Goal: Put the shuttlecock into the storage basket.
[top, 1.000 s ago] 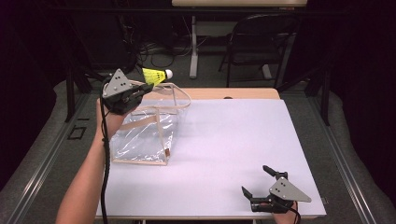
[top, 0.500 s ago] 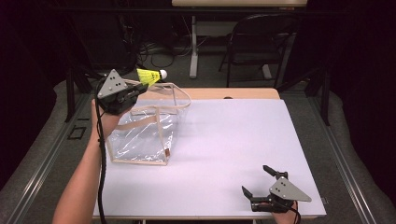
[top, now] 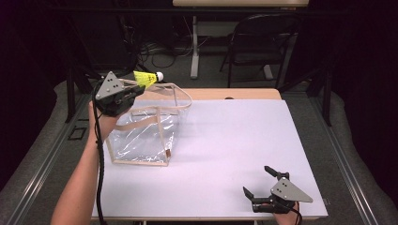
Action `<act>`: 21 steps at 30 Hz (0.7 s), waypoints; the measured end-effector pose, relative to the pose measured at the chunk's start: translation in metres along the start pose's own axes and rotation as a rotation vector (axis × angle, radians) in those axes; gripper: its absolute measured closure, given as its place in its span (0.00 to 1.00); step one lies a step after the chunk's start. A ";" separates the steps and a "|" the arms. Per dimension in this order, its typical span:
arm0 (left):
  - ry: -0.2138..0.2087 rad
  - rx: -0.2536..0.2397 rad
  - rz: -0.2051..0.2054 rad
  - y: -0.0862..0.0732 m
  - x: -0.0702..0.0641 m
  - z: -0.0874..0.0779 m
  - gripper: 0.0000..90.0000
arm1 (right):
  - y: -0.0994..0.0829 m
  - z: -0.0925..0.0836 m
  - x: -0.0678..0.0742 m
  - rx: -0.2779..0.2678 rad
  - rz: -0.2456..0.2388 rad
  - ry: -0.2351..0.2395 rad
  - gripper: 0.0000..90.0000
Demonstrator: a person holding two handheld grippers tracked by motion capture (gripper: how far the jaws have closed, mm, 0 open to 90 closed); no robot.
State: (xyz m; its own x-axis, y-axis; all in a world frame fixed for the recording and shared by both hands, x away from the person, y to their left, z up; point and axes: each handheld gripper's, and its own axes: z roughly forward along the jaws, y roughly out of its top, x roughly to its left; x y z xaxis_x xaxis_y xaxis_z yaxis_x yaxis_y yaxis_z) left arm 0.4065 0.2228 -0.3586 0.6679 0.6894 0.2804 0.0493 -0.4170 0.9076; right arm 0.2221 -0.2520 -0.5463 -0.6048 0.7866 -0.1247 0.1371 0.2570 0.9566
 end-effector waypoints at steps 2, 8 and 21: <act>0.000 0.002 -0.002 -0.001 0.000 0.000 0.99 | 0.000 0.000 0.000 0.000 0.002 0.000 0.00; 0.006 0.004 -0.009 -0.005 0.002 -0.002 0.99 | 0.000 0.000 0.000 -0.001 0.000 -0.001 0.00; 0.015 0.020 -0.022 -0.012 0.004 -0.001 0.99 | 0.000 0.000 0.000 0.003 0.002 0.001 0.00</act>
State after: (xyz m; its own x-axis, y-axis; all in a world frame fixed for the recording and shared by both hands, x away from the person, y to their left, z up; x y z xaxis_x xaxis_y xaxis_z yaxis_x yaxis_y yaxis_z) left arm 0.4076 0.2313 -0.3683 0.6551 0.7073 0.2656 0.0790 -0.4138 0.9069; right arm 0.2223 -0.2521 -0.5465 -0.6053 0.7865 -0.1224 0.1405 0.2569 0.9562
